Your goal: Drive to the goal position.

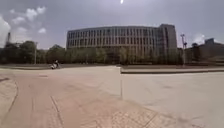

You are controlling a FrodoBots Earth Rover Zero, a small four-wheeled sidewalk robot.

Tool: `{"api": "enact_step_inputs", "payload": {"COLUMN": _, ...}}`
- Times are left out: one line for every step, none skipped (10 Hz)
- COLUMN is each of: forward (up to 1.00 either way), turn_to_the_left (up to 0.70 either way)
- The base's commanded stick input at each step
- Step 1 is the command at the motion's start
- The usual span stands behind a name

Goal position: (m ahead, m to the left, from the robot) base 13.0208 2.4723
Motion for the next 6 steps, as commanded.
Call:
{"api": "enact_step_inputs", "payload": {"forward": 0.7, "turn_to_the_left": 0.03}}
{"api": "enact_step_inputs", "payload": {"forward": 0.7, "turn_to_the_left": 0.03}}
{"api": "enact_step_inputs", "payload": {"forward": 0.7, "turn_to_the_left": 0.03}}
{"api": "enact_step_inputs", "payload": {"forward": 0.7, "turn_to_the_left": 0.03}}
{"api": "enact_step_inputs", "payload": {"forward": 0.7, "turn_to_the_left": 0.03}}
{"api": "enact_step_inputs", "payload": {"forward": 0.7, "turn_to_the_left": 0.03}}
